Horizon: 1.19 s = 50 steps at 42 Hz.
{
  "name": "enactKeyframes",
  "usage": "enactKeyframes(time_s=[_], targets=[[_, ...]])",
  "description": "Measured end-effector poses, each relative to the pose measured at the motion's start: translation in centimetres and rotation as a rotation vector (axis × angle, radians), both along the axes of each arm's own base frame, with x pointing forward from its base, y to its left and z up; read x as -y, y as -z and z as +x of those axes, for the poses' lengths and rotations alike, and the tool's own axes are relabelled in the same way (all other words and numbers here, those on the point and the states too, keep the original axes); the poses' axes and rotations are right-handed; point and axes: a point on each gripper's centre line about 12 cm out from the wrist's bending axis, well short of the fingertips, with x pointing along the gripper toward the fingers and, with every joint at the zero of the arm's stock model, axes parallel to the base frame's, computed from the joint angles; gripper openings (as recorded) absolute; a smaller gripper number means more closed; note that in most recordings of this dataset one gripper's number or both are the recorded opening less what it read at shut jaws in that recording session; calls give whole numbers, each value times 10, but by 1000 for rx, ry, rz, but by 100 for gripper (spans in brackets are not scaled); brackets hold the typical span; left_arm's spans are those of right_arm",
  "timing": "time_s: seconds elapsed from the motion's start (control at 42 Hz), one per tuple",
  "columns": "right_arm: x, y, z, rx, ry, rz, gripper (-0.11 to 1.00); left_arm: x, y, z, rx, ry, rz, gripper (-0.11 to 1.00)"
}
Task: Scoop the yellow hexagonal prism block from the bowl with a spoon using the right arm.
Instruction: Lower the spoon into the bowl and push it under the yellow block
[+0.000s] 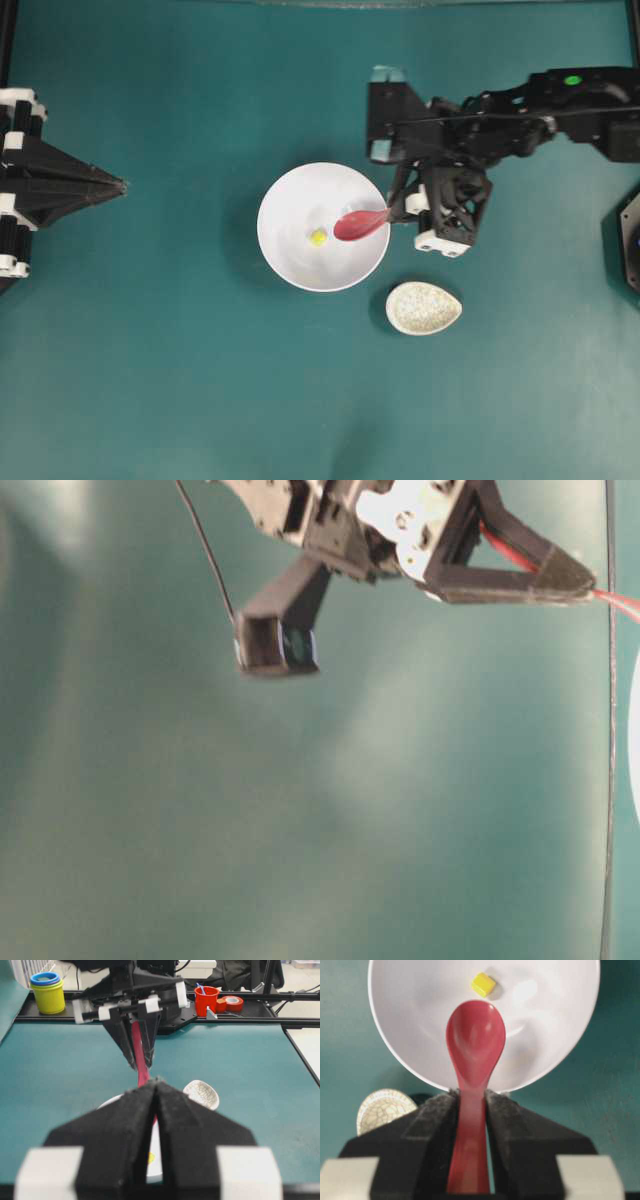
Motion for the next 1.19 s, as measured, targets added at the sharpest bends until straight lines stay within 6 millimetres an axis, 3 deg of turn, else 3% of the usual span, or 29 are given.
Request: enactKeyframes(time_s=[0.5, 0.667, 1.191], targets=[[1, 11, 13, -88, -15, -29, 24, 0, 0, 0, 0, -1, 6, 0], [-7, 14, 17, -72, -31, -37, 24, 0, 0, 0, 3, -1, 6, 0], [-4, 33, 29, -55, -11, -52, 24, 0, -1, 0, 5, -1, 6, 0]])
